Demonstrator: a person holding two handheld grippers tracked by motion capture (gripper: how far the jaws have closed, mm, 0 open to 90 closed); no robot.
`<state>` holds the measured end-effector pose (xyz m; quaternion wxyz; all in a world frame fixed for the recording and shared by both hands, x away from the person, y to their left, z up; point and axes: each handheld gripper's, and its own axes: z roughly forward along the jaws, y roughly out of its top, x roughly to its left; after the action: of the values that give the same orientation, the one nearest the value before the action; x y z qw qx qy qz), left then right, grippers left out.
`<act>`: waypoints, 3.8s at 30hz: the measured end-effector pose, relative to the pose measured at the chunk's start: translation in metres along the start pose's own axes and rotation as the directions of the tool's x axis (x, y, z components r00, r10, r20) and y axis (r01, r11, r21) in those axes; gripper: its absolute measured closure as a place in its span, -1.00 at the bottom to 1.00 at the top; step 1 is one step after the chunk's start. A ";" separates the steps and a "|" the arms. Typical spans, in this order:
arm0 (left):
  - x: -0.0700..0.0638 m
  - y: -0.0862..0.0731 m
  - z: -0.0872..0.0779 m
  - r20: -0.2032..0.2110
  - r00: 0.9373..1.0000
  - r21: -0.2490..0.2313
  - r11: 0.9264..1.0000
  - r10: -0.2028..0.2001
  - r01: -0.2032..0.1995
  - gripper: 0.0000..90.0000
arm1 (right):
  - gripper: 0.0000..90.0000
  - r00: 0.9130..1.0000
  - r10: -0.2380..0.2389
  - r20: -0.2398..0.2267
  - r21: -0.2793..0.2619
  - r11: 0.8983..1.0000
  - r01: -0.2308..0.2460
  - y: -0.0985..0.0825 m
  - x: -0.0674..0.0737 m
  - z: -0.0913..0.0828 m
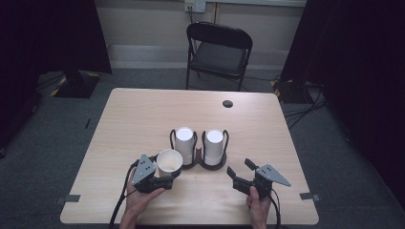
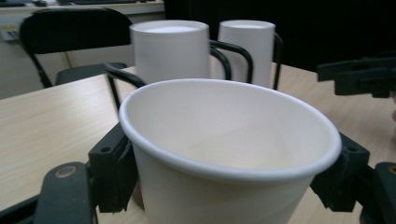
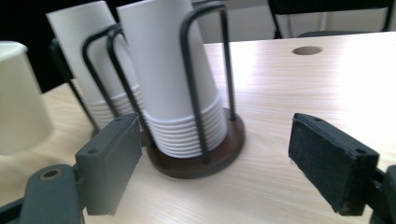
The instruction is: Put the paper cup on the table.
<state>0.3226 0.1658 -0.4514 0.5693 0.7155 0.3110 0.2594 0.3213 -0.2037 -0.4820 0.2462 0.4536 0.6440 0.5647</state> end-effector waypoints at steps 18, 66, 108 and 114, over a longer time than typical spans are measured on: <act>0.048 0.014 0.001 -0.200 0.978 -0.056 0.997 -0.066 0.055 -0.50 | -0.66 0.992 -0.087 0.091 -0.053 0.994 0.092 -0.012 0.000 0.002; 0.107 -0.018 0.080 -0.243 0.964 0.105 0.985 -0.107 0.135 -0.55 | -0.68 0.990 -0.091 0.111 -0.060 0.993 0.098 -0.014 0.003 0.003; 0.076 -0.018 0.037 -0.358 0.929 0.131 0.980 -0.091 0.146 -0.65 | -0.68 0.990 -0.079 0.115 -0.059 0.995 0.086 -0.014 0.002 0.003; 0.063 -0.016 0.021 -0.318 0.945 0.103 0.988 -0.074 0.112 -0.65 | -0.68 0.990 -0.081 0.118 -0.059 0.994 0.089 -0.014 0.003 0.003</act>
<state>0.3778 0.2013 -0.4708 0.4806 0.6826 0.4458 0.3231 0.3183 -0.1993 -0.4955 0.3214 0.4493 0.6289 0.5470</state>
